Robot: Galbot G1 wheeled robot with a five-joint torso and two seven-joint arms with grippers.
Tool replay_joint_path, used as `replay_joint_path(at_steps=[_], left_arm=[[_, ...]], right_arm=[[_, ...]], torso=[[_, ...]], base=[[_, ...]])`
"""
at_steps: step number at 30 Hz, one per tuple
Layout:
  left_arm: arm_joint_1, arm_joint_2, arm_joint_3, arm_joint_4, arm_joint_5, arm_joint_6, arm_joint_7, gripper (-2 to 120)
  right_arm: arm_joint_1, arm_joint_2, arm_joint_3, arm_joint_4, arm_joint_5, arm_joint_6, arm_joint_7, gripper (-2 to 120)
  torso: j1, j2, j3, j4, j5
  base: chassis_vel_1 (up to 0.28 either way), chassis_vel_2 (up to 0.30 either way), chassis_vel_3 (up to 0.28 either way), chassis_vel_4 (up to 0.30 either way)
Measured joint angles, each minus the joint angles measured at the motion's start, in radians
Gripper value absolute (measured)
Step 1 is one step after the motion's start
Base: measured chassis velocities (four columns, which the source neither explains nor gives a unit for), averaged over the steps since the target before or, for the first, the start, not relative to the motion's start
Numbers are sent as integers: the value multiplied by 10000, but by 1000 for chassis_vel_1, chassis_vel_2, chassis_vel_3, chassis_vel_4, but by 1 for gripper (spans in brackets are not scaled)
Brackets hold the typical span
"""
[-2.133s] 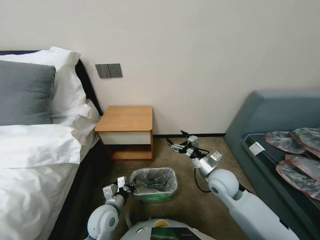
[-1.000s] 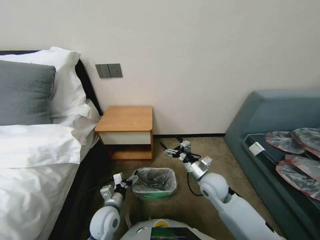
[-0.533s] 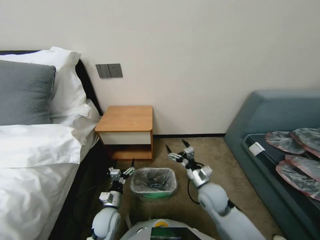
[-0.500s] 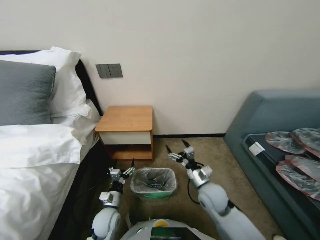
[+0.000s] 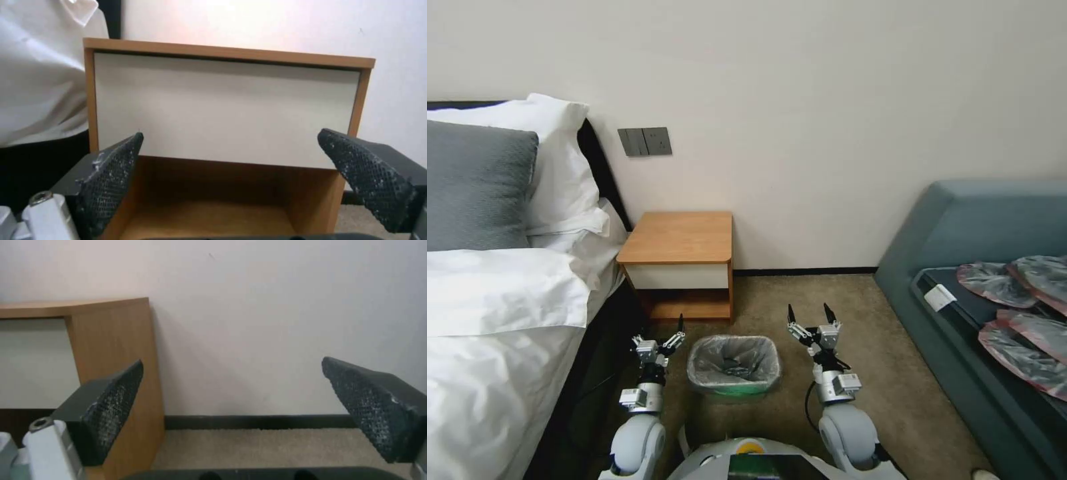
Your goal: Pick up the garbage bag from the table and place it over the trash can.
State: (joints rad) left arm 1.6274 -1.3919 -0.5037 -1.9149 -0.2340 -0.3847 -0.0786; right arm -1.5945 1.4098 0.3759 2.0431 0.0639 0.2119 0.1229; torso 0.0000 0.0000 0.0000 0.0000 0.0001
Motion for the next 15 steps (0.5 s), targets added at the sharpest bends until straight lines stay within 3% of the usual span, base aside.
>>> replay_joint_path(at_steps=[15], left_arm=[[-8,12,-8,-29,-84,129,58,100]], right_arm=[[30,-15,60,-9,12,5,-110,100]], torso=[[0,0,0,0,-1]], base=[[0,0,0,0]])
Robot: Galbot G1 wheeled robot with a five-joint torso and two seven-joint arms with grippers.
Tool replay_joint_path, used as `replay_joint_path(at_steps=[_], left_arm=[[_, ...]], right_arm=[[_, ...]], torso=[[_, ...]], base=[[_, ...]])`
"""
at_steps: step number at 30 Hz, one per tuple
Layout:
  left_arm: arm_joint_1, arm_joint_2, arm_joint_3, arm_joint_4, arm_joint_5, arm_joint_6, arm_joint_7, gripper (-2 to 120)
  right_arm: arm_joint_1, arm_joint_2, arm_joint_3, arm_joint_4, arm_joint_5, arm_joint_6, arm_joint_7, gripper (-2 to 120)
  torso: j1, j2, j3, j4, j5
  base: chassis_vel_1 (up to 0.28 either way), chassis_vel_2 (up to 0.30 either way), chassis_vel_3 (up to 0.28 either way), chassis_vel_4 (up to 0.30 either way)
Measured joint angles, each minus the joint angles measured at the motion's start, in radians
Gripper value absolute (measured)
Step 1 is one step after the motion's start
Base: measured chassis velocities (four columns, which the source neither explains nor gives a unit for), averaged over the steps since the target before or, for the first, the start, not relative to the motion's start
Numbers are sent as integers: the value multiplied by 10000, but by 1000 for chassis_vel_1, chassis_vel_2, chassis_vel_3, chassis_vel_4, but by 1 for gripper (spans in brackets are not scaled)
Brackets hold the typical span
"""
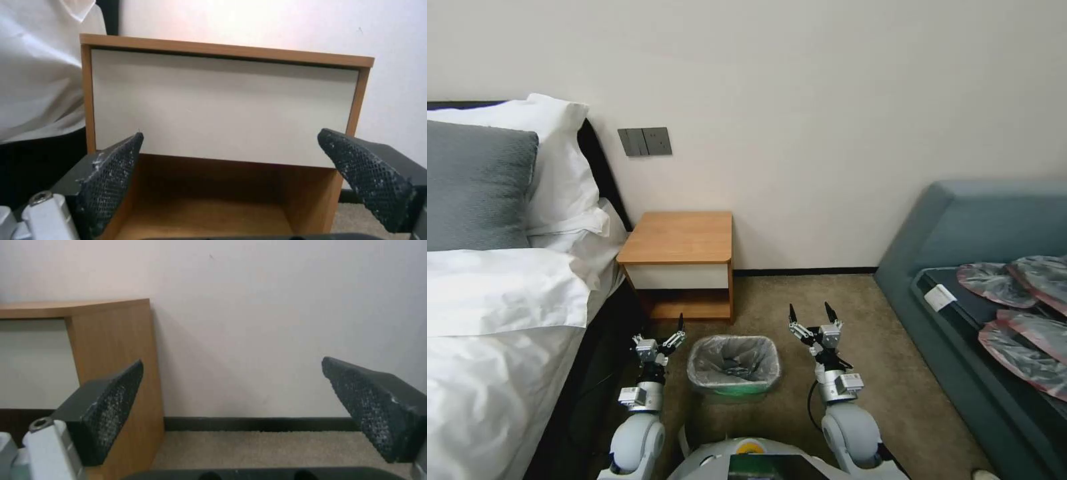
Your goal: Pick up the garbage bag from the table and place it over the trash can.
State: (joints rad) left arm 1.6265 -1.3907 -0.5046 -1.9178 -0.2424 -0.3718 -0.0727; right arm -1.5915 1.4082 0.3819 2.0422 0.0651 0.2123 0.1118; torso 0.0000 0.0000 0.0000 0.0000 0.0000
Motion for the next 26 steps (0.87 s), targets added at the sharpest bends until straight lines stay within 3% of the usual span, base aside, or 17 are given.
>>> replay_joint_path(at_steps=[26], left_arm=[[2,0,3,-23,-13,35,1,100]], right_arm=[[23,-27,-27,23,39,-43,-2,100]], torso=[[0,0,0,0,0]], base=[[0,0,0,0]])
